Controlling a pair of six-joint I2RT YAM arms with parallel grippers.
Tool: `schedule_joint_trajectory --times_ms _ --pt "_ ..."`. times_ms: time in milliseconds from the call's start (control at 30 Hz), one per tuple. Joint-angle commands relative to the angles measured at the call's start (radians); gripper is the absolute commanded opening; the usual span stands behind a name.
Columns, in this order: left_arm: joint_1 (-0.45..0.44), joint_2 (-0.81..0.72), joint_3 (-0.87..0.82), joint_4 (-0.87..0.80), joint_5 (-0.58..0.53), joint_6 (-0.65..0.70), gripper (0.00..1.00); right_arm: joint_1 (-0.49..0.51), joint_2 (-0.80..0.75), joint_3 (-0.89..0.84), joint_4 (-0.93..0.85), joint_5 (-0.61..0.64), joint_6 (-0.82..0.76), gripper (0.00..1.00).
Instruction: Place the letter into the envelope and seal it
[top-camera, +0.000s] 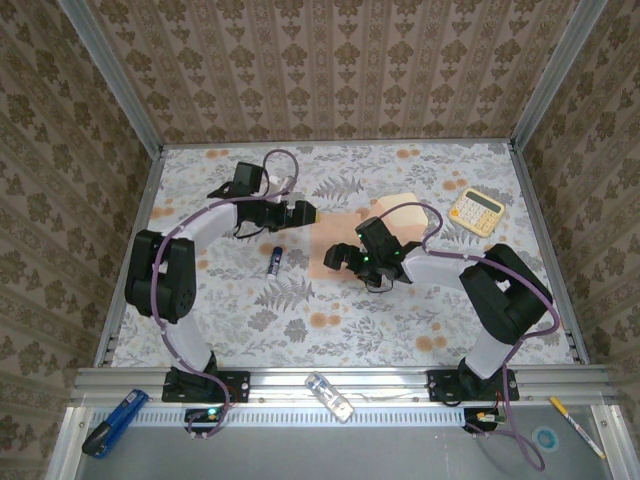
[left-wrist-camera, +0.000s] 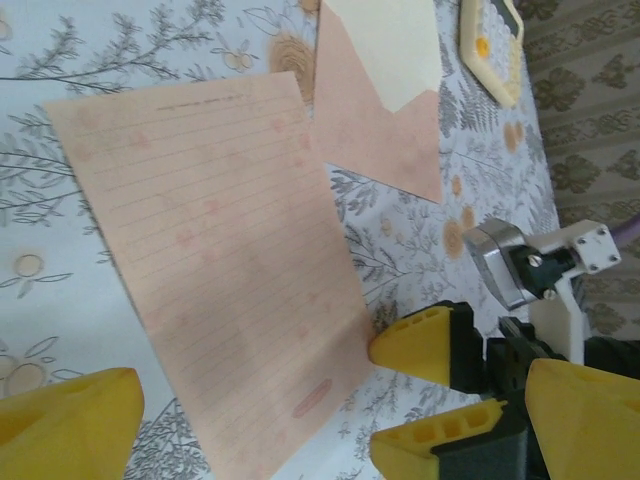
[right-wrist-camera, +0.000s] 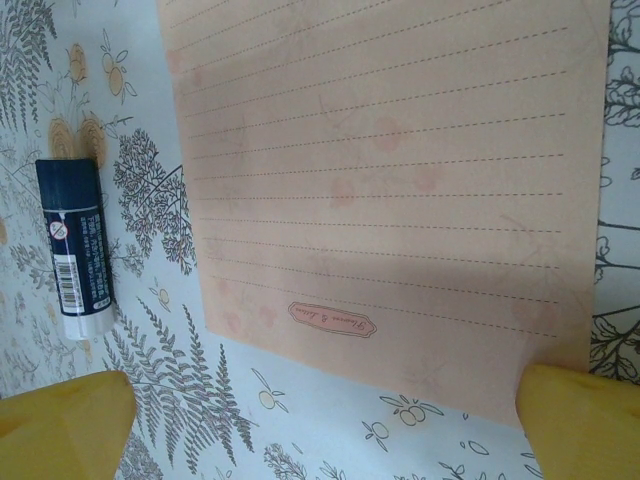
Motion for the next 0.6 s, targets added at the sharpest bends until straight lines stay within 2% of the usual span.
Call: schedule_joint_trajectory --times_ms 0,133,367,567 --pt "0.008 0.044 0.072 -0.076 -0.113 0.070 0.98 -0.004 -0.016 -0.024 -0.022 0.027 -0.002 1.00" --pt "0.014 0.132 0.177 -0.116 -0.213 0.097 0.98 -0.001 0.007 -0.007 -0.019 -0.001 -0.026 1.00" --pt "0.020 0.202 0.245 -0.051 -0.203 0.057 0.97 0.003 0.026 0.077 -0.136 -0.029 -0.154 1.00" --pt "0.020 0.263 0.318 -0.066 -0.205 0.083 0.97 0.003 0.002 0.145 -0.266 -0.014 -0.272 1.00"
